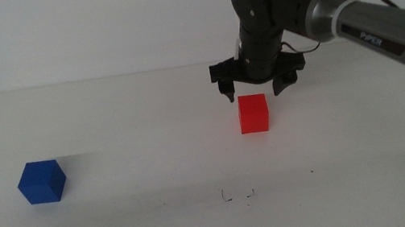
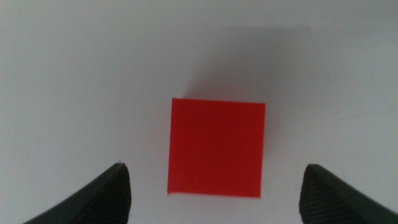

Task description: Stack red cubes first, then green, then blue cubes in a specific spot.

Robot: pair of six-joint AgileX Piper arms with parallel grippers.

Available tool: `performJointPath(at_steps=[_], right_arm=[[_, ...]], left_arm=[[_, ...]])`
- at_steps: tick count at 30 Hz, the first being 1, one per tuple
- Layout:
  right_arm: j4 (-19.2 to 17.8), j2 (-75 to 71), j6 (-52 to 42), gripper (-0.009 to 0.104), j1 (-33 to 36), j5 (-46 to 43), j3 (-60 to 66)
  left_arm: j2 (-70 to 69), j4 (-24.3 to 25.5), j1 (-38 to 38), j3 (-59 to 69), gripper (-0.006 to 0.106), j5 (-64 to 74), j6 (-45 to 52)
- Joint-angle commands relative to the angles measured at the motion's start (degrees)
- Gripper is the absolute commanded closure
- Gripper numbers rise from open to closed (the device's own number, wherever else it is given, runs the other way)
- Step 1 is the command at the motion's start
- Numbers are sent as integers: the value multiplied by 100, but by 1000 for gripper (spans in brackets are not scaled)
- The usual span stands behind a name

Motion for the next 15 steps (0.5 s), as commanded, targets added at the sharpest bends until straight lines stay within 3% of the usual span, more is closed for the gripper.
performJointPath(at_steps=[1, 8, 15], right_arm=[[-139, 49, 69, 15, -7, -120, -47], [-184, 262, 180, 15, -7, -565, -47], [-356, 427, 307, 22, -7, -590, -47]], left_arm=[[-17, 8, -41, 3, 7, -49, 5], [-17, 8, -41, 3, 7, -49, 5], [-17, 8, -41, 3, 7, -76, 5]])
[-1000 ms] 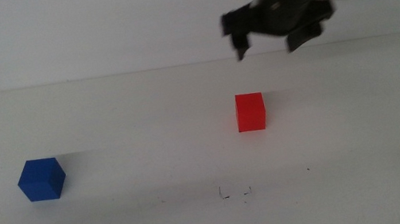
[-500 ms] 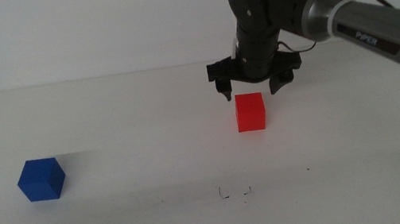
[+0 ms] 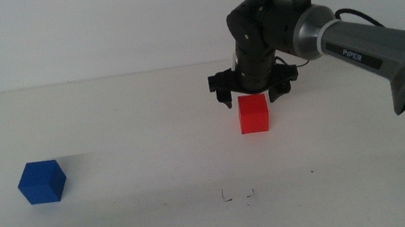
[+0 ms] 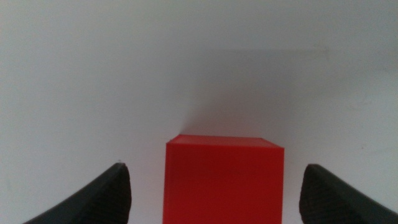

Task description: Stack red cubes first, then green, then blue cubes in a specific spot.

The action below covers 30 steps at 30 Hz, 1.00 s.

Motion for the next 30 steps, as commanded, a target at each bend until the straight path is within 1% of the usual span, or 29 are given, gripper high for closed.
performJointPath(at_steps=[1, 9, 13, 15, 18, 19, 20, 22, 25, 26, 30], right_arm=[[-113, 28, 31, 23, -7, -36, -34], [-105, 194, 31, 31, -7, -25, -34], [-116, 245, 31, 39, -7, -25, -34], [-125, 245, 43, 48, -7, -25, -34], [-230, 245, 159, 77, -7, -36, -34], [-254, 245, 158, 89, -7, -13, -34], [-270, 205, 158, 98, -7, 78, -34], [-336, 49, 158, 97, 55, 272, -34], [-827, -276, 311, 97, 271, 702, -22], [-901, -415, 310, 97, 379, 831, 28], [-887, -996, 463, 97, 878, 904, 491]], left_arm=[[-17, 8, -41, 3, 7, -76, 5], [-17, 8, -41, 3, 7, -76, 5], [-17, 8, -41, 3, 7, -76, 5], [-17, 8, -41, 3, 7, -76, 5], [-17, 8, -41, 3, 7, -76, 5], [-17, 8, -41, 3, 7, -76, 5], [-17, 8, -41, 3, 7, -76, 5], [-17, 8, -41, 3, 7, -76, 5], [-17, 8, -41, 3, 7, -76, 5], [-17, 8, -41, 3, 7, -76, 5], [-17, 8, -41, 3, 7, -76, 5]])
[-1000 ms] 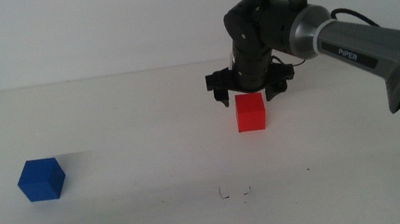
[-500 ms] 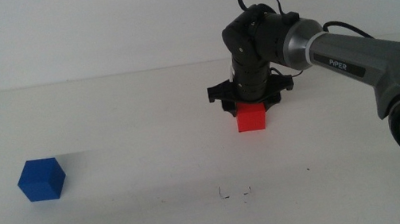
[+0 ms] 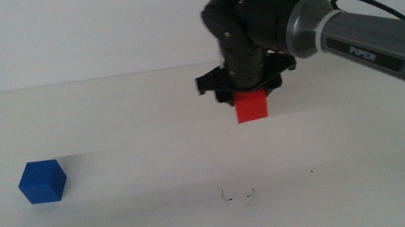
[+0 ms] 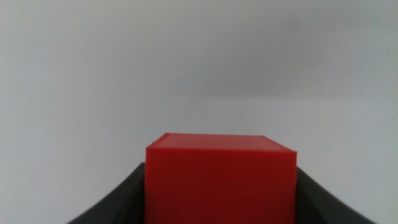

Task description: Stack red cubes first, then green, then blue cubes in a specific spot.

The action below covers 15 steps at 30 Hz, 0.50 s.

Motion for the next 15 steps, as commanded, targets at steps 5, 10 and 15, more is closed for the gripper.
performJointPath(at_steps=[5, 10, 15], right_arm=[[-529, -974, 1067, 97, 933, 75, 1123], [-352, -1423, 1685, 98, 1212, -403, 1879], [-455, -1429, 2129, 98, 1377, -1182, 2620]], left_arm=[[-17, 8, -41, 3, 7, -93, 5], [-17, 8, -41, 3, 7, -93, 5], [-17, 8, -41, 3, 7, -93, 5]])
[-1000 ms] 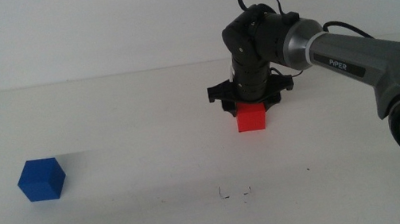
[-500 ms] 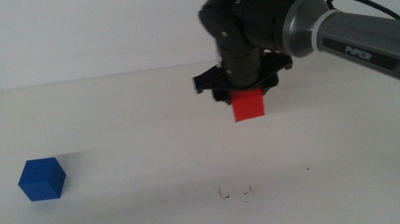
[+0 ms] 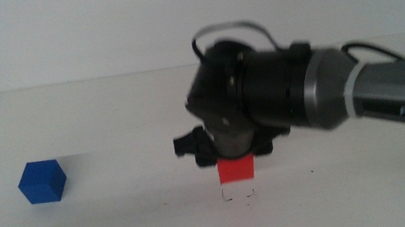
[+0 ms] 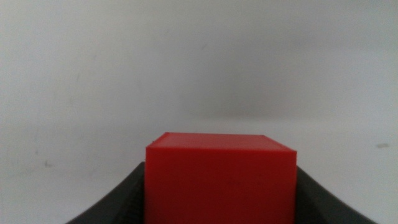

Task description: Stack red cubes first, then green, then blue cubes in a specific spot.

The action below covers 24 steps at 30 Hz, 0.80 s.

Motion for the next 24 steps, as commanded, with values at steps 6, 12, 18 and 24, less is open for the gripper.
performJointPath(at_steps=[6, 12, 18, 24], right_arm=[[-279, -41, 552, 98, 30, -956, 643], [-536, 40, 798, 98, -26, -956, 671], [-515, 255, 798, 98, -79, -942, 671], [-540, 392, 843, 98, -129, -956, 671]], left_arm=[[-17, -3, -41, 3, 7, -71, 5], [-17, -3, -41, 3, 7, -71, 5], [-17, -3, -41, 3, 7, -71, 5], [-17, -3, -41, 3, 7, -71, 5]])
